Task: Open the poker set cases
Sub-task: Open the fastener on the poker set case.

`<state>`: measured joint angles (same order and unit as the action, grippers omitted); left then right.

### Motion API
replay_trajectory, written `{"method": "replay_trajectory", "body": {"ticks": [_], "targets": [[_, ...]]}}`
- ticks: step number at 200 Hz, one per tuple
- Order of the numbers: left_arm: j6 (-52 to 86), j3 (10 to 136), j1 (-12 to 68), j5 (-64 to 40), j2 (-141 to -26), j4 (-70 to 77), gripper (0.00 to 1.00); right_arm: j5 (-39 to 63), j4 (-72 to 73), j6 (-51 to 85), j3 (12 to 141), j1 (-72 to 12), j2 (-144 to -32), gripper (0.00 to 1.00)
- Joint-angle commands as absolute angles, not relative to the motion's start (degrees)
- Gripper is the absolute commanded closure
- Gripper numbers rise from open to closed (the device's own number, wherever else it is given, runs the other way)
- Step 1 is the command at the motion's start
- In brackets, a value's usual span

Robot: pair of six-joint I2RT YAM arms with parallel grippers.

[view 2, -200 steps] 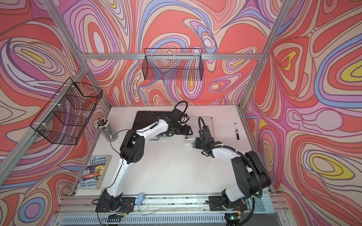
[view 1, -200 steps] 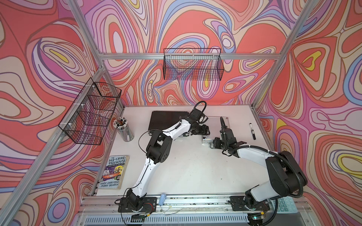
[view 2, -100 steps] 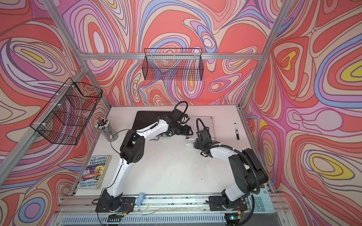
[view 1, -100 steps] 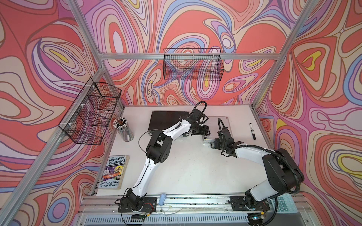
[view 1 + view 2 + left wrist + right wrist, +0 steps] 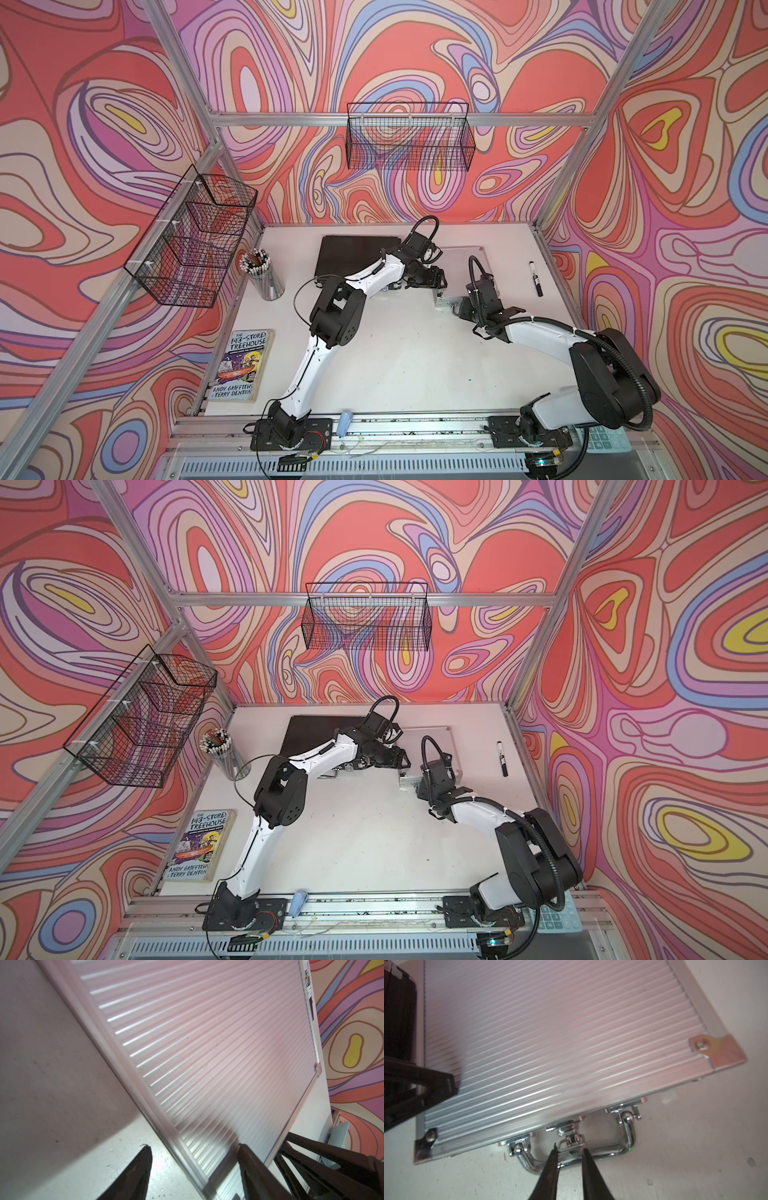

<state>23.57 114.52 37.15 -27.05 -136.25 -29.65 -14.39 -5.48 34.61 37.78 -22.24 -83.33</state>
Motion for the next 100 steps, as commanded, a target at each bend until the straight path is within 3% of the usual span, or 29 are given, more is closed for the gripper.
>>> {"method": "replay_trajectory", "body": {"ticks": [1, 26, 59, 100], "targets": [[22.82, 112.89, 37.24, -26.19, -135.18, -31.24, 0.33, -17.01, -4.86, 38.19, 35.38, -22.3, -81.84, 0.77], [22.85, 112.54, 37.22, -26.2, -134.93, -31.06, 0.33, -16.61, -4.13, 40.0, 34.15, -22.41, -80.78, 0.72], [22.68, 112.36, 37.18, -26.19, -134.74, -31.03, 0.33, -17.12, -6.33, 39.47, 35.25, -22.41, -79.33, 0.53], [22.56, 111.84, 37.19, -26.19, -134.56, -30.77, 0.33, -16.15, -9.29, 38.11, 37.32, -22.41, -75.6, 0.47]]}}
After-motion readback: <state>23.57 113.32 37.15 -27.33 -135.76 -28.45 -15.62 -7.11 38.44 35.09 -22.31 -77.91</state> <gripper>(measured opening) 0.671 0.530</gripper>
